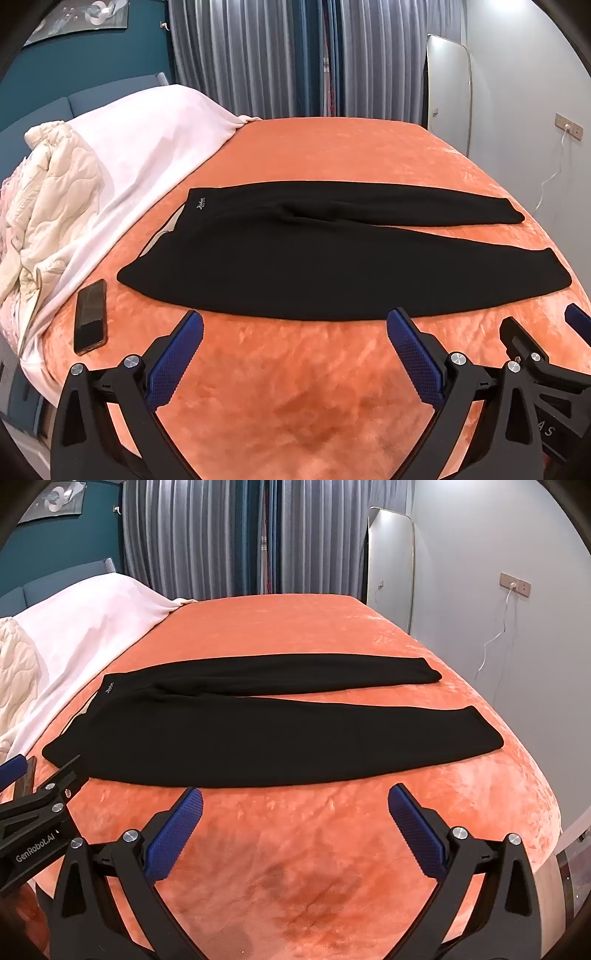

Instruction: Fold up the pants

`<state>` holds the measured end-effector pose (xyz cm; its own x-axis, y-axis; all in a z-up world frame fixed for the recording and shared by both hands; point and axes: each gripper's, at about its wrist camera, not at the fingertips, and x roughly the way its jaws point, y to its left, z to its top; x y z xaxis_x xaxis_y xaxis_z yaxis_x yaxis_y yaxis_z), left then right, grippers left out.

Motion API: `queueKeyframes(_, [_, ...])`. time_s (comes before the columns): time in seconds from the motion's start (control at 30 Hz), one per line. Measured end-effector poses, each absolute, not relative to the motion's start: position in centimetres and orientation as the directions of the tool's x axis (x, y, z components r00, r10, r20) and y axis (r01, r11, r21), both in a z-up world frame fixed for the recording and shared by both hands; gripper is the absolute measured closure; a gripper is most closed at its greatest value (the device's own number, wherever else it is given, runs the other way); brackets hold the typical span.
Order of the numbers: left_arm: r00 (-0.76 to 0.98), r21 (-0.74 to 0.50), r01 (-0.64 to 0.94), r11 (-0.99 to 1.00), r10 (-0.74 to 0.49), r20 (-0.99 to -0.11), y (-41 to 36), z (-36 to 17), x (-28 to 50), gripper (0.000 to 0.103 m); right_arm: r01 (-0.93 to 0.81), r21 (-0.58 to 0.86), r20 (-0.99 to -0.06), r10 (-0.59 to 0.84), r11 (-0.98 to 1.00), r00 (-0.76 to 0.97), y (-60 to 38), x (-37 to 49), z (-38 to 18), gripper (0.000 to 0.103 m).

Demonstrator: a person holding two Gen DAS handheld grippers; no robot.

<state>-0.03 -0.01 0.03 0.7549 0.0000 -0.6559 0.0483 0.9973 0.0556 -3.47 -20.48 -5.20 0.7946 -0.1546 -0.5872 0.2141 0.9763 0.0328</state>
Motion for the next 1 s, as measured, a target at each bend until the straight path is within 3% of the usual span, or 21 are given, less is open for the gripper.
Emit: queueKeyframes(1.0, [0.764, 0.059, 0.064, 0.996, -0.011, -0.646, 0.4, 0.7, -0.4, 0.006, 0.213, 0.042, -0.590, -0.148, 0.976, 0.794, -20.4, -3.4, -5.1, 0.005])
